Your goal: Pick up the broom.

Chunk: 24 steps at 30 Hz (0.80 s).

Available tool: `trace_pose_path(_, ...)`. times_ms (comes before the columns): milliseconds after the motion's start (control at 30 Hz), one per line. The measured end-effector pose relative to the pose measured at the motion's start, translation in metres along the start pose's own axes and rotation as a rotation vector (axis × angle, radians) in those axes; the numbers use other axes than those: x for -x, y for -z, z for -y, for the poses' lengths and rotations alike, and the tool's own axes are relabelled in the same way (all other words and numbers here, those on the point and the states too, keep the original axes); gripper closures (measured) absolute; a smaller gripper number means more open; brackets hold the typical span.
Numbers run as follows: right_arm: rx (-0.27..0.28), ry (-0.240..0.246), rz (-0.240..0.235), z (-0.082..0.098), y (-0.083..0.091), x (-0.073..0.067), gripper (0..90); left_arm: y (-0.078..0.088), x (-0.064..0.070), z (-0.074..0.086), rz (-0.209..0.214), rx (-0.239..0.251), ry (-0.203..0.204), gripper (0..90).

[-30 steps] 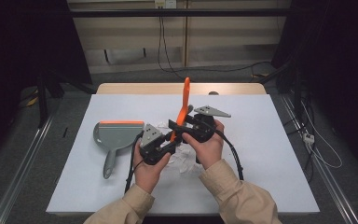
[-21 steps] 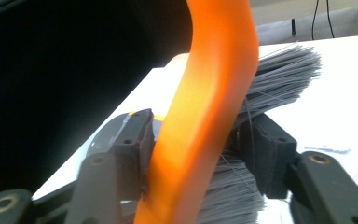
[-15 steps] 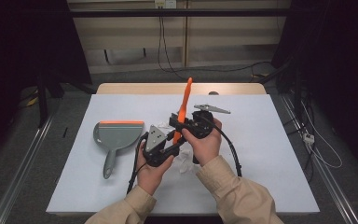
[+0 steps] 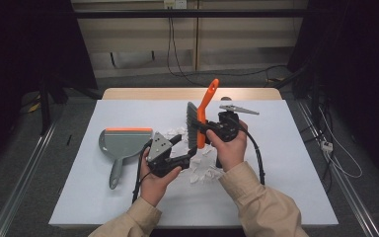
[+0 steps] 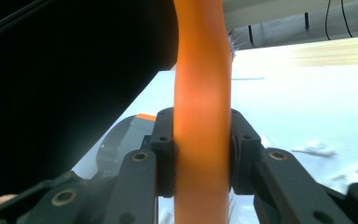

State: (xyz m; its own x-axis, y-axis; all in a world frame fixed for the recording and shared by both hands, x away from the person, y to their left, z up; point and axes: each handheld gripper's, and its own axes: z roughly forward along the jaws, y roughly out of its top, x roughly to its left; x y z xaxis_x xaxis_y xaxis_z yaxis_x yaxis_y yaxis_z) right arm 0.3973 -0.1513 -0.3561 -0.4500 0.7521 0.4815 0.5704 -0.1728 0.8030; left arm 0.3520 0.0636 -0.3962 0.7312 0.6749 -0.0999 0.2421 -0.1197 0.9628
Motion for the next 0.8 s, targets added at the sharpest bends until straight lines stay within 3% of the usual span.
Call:
trace_pose_path(333, -0.015, 0.066, 0.035, 0.002, 0.025, 0.029, 69.3, 0.010, -0.019, 0.000, -0.009, 0.002, 0.034, 21.3)
trace_pose_path(567, -0.021, 0.078, 0.064, 0.002, 0.045, 0.048, 69.3, 0.017, -0.033, -0.001, -0.006, 0.003, 0.050, 16.0)
trace_pose_path(800, -0.022, 0.079, 0.076, 0.001, 0.056, 0.059, 69.4, 0.029, -0.046, -0.001, -0.008, 0.006, 0.073, 12.7)
